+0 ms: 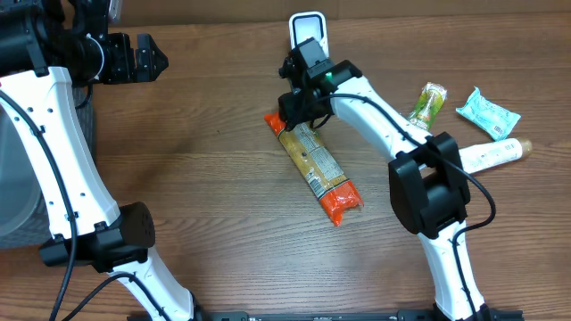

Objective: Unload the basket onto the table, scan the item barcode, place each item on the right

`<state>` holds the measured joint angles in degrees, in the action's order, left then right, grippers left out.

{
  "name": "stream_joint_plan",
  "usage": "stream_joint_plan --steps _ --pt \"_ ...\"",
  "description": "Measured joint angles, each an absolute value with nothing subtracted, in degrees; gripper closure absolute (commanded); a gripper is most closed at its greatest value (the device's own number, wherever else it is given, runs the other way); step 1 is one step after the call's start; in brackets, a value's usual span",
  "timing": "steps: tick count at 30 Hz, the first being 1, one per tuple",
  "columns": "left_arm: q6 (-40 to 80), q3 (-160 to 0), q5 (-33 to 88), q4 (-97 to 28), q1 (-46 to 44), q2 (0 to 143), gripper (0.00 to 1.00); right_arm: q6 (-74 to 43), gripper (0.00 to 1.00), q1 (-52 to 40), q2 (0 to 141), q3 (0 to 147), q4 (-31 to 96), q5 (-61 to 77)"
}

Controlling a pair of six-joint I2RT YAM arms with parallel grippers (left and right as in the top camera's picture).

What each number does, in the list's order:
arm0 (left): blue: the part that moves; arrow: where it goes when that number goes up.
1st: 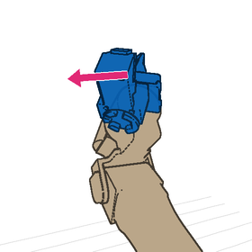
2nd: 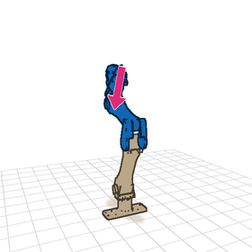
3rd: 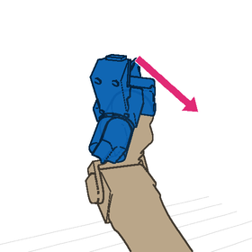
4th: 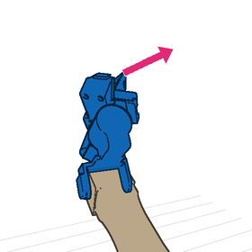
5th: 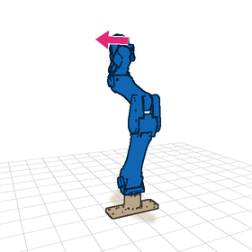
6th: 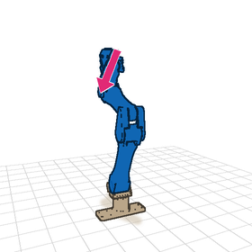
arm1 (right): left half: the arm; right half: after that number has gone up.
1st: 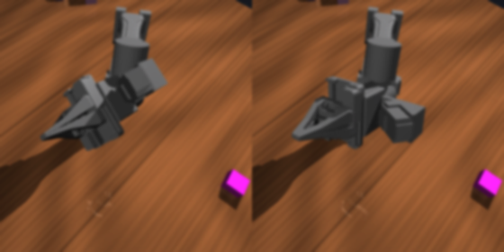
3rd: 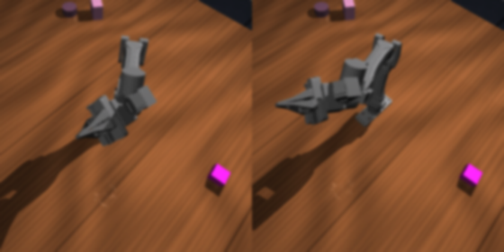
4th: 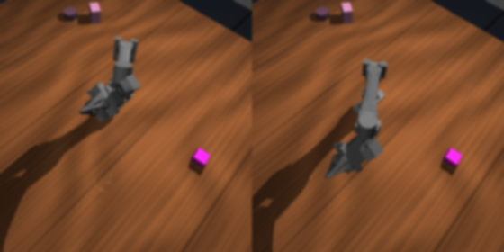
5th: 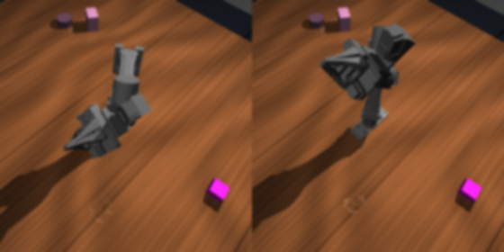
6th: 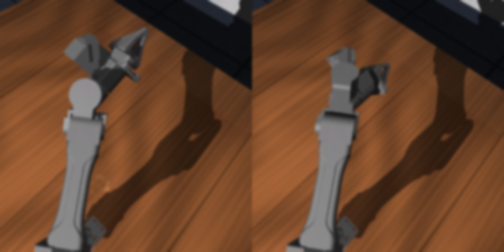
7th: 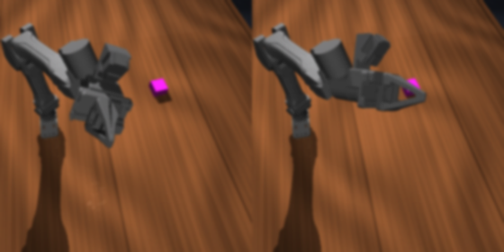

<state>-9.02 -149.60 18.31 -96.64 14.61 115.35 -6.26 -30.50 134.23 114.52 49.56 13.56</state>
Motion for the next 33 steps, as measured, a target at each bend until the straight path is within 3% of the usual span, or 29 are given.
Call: stream_joint_plan --steps 6,12,19,23,29,33 --pt "-9.0 -149.6 18.3 -96.6 14.6 115.3 0.00 -7.1 0.46 -35.2 135.5 114.5 50.1 13.5" --pt "-9.0 -149.6 18.3 -96.6 14.6 115.3 0.01 -7.2 0.46 -39.7 136.6 114.4 52.5 13.6" --pt "-9.0 -149.6 18.3 -96.6 14.6 115.3 0.00 -7.4 0.35 -40.5 136.9 117.7 69.6 15.9" --pt "-9.0 -149.6 18.3 -96.6 14.6 115.3 0.01 -7.3 0.33 -40.1 136.9 118.4 79.2 15.4" --pt "-9.0 -149.6 18.3 -96.6 14.6 115.3 0.00 -7.4 0.35 -39.8 136.9 113.4 83.2 14.7" --pt "-9.0 -149.6 18.3 -96.6 14.6 115.3 0.00 -7.3 0.30 -39.9 137.1 111.1 85.2 11.6"
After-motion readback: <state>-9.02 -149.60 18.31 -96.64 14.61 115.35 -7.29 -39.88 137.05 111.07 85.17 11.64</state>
